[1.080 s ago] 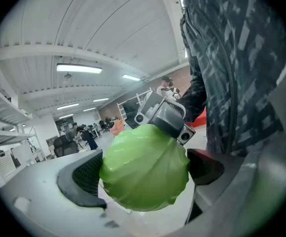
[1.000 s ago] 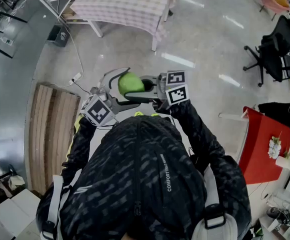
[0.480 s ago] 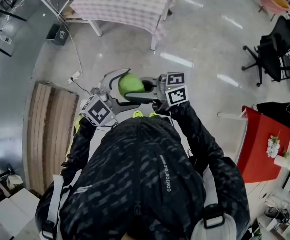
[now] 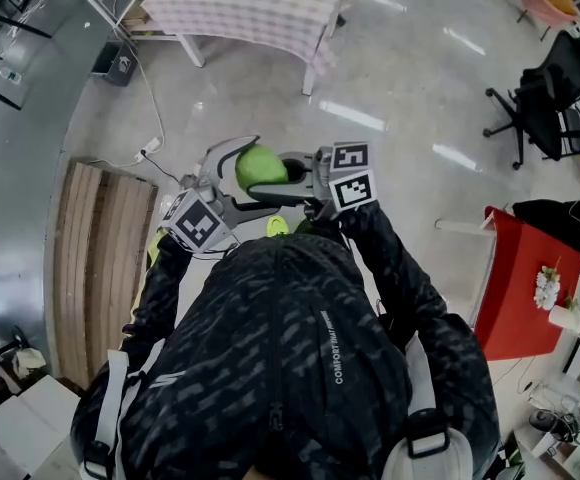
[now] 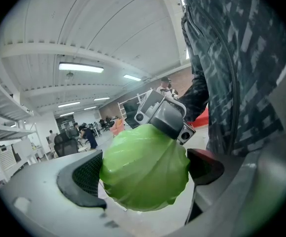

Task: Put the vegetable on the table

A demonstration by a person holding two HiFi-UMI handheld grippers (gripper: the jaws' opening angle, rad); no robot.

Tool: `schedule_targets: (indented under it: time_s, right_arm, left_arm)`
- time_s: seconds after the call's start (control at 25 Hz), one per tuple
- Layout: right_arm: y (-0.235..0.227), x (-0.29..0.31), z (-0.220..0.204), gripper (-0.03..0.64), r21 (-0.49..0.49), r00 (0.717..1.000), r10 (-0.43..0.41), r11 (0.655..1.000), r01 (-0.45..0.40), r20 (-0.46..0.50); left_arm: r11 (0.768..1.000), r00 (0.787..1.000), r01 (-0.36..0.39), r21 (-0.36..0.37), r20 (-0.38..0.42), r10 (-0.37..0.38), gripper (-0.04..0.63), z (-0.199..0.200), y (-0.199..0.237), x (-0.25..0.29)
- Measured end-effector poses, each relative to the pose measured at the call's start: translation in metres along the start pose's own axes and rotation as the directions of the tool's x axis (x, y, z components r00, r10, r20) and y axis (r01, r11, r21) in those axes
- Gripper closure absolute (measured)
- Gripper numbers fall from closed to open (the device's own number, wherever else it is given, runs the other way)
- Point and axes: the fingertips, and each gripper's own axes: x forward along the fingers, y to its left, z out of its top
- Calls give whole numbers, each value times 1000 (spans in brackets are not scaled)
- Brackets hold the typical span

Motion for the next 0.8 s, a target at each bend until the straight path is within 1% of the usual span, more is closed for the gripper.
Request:
schedule_targets:
  time_s: [0.4, 0.6, 0.8]
  right_arm:
    - [-3, 1, -7, 480, 11, 1000, -23, 1000, 24, -17]
    - [-12, -3, -5, 480, 15, 1000, -14, 1000, 15, -20]
    - [-28, -3, 6, 480, 12, 999, 0, 1000, 0, -35]
  left_arm:
    - [1000, 1000, 3, -8, 23, -3, 86, -5, -3, 1]
    - [1000, 1000, 13, -14, -10, -13, 86, -11, 2, 6]
    - [1000, 1000, -16, -16, -27, 15, 86, -19, 21, 11]
